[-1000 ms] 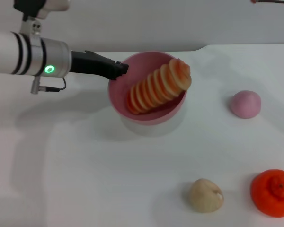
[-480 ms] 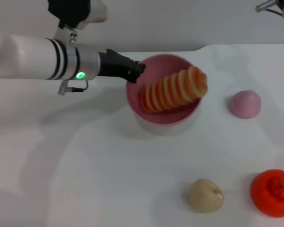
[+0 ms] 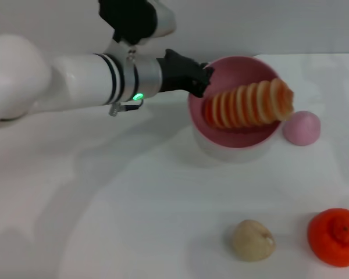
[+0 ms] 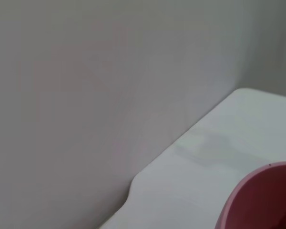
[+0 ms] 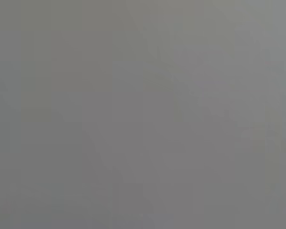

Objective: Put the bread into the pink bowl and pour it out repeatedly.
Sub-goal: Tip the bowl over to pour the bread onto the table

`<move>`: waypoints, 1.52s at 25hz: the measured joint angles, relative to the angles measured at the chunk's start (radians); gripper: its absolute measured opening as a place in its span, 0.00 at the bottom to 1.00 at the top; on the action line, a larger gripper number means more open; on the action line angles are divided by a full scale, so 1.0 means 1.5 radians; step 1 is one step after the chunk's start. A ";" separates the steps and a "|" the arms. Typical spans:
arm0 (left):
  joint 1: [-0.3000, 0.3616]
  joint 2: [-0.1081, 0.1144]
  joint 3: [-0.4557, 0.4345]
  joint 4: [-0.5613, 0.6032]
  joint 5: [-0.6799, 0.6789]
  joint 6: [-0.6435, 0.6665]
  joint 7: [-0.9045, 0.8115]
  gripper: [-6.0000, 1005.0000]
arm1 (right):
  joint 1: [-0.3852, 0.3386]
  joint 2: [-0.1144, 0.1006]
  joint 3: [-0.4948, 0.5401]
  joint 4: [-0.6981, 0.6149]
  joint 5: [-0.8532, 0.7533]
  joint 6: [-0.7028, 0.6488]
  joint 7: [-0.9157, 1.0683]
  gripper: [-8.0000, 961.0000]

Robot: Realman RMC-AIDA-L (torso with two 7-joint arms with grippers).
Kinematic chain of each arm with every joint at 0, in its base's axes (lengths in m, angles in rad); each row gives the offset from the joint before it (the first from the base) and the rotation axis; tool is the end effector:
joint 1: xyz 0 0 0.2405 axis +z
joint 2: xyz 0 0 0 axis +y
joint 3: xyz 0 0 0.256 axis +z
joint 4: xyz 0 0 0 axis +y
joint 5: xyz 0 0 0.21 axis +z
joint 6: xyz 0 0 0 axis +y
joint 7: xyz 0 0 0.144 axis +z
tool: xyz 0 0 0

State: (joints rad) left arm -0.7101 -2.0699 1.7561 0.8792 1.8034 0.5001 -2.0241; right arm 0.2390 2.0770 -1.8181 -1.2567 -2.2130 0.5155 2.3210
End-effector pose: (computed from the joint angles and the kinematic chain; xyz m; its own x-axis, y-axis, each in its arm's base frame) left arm -0.1294 0.4176 -0.0888 0.9146 0.2602 0.3094 0.3892 -0.7740 -0.4994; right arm 0.1794 0.3894 0.0629 0.8241 0.2204 -0.5218 -0.5404 0.0301 -0.8409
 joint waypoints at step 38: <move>0.074 -0.004 0.462 0.102 -0.030 -0.627 0.215 0.15 | 0.009 -0.002 -0.016 0.109 -0.024 0.134 0.119 0.57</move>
State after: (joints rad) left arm -0.5988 -2.0765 2.4489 1.0326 1.7581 -0.4409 -1.7012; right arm 0.2519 2.0741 -1.8419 -1.0936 -2.2489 0.7165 2.4988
